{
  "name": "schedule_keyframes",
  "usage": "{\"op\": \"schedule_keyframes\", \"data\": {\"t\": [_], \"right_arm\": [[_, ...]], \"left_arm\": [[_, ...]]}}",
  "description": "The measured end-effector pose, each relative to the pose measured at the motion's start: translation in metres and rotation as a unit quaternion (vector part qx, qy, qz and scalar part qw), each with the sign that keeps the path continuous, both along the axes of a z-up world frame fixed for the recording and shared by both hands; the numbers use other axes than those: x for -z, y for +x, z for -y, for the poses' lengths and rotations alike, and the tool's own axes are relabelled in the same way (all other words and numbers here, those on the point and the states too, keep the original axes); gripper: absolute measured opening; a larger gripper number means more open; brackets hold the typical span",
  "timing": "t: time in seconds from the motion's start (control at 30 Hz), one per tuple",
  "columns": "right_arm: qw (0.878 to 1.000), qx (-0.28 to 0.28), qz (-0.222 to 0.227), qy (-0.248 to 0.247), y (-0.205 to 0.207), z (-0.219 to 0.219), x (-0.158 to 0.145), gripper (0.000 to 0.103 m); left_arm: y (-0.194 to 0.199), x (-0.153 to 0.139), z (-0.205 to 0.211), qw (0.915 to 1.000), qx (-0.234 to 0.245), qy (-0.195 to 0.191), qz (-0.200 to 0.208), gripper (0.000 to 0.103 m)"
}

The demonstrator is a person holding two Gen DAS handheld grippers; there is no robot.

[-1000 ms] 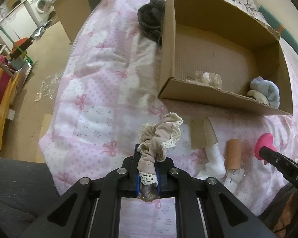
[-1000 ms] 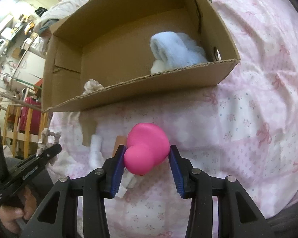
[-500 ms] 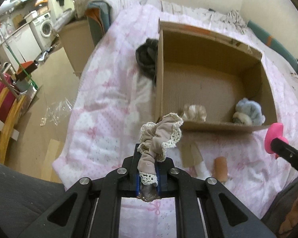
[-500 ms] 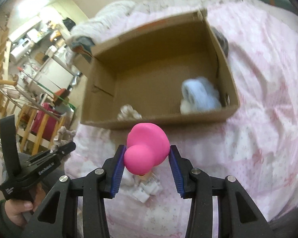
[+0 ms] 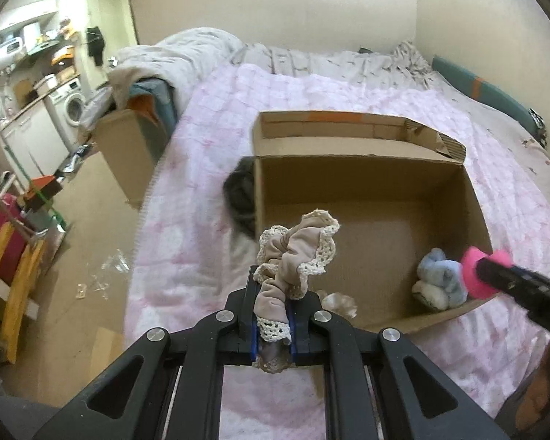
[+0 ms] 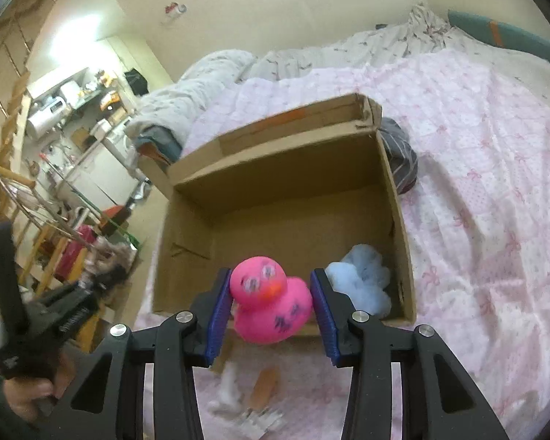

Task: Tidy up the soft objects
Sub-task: 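Carry both items into the box and open both tools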

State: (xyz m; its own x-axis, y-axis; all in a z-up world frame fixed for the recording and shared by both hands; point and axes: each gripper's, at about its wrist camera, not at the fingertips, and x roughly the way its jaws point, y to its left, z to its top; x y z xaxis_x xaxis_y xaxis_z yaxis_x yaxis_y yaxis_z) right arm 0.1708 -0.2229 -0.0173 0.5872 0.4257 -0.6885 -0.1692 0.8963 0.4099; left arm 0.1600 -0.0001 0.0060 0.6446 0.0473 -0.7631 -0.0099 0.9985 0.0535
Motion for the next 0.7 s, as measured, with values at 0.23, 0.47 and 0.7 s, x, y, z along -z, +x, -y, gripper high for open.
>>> {"op": "schedule_keyframes", "data": {"t": [0.23, 0.47, 0.7], "right_arm": [[0.999, -0.009, -0.034, -0.007, 0.010, -0.007, 0.031, 0.042], [0.998, -0.011, -0.052, -0.038, 0.012, -0.014, 0.044, 0.036], [0.998, -0.001, -0.059, -0.018, 0.013, -0.006, 0.045, 0.036]], "left_arm": [[0.024, 0.018, 0.011, 0.9997, 0.013, -0.018, -0.006, 0.010], [0.026, 0.036, 0.007, 0.9985, 0.006, -0.053, -0.010, 0.011], [0.028, 0.046, 0.007, 0.9976, 0.011, -0.061, -0.032, 0.011]]}}
